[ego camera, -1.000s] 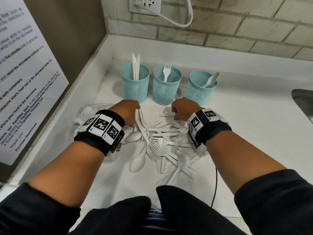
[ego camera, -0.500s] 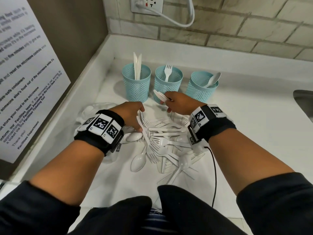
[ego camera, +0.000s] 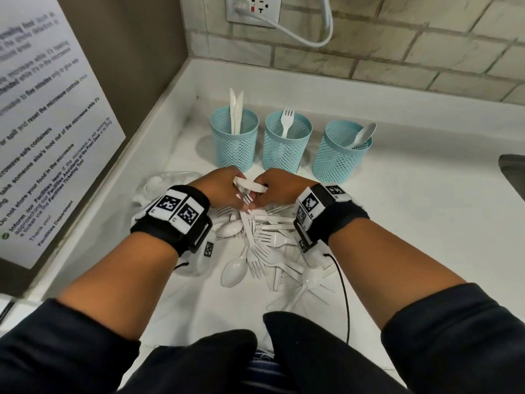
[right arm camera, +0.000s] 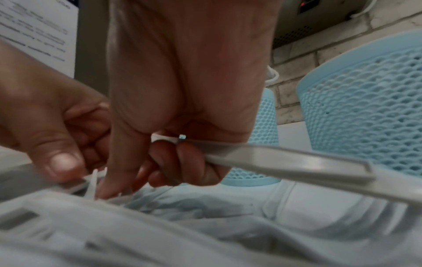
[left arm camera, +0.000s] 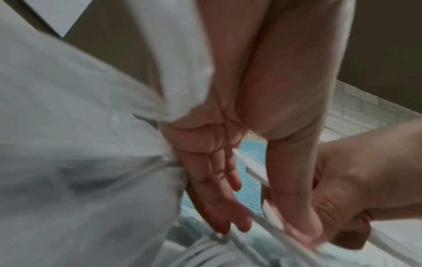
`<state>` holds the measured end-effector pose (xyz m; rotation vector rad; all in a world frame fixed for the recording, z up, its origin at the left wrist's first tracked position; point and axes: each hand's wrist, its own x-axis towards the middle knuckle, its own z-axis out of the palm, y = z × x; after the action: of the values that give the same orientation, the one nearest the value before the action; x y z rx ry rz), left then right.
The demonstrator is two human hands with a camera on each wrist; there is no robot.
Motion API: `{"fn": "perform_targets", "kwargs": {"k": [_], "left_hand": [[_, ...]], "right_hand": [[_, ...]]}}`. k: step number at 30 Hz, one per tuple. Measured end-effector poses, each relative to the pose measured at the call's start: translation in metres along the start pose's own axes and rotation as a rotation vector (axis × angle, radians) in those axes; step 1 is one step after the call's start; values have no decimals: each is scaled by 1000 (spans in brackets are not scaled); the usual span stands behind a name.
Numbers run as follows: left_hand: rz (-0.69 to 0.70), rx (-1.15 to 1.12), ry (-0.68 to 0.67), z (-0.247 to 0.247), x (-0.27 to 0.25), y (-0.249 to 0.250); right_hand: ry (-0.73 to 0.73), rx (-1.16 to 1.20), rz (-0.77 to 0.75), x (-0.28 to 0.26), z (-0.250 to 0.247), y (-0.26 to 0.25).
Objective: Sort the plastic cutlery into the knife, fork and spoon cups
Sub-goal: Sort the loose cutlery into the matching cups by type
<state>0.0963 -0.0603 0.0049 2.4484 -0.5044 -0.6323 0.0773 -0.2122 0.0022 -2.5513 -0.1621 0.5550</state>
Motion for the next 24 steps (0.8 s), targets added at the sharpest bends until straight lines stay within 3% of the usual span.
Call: {"fn": "perform_targets", "kwargs": {"k": [7, 12, 18, 24], "left_hand": [[-50, -24, 60, -2, -6, 3], [11, 165, 103, 8, -35, 11], [40, 420, -51, 26, -47, 3], [81, 449, -40, 22, -41, -1]], "right_hand": [[41, 98, 2, -2, -3, 7], [66, 198, 43, -4, -3, 9], [31, 182, 56, -4, -8, 5], [36, 294, 15, -4, -13, 5]]}}
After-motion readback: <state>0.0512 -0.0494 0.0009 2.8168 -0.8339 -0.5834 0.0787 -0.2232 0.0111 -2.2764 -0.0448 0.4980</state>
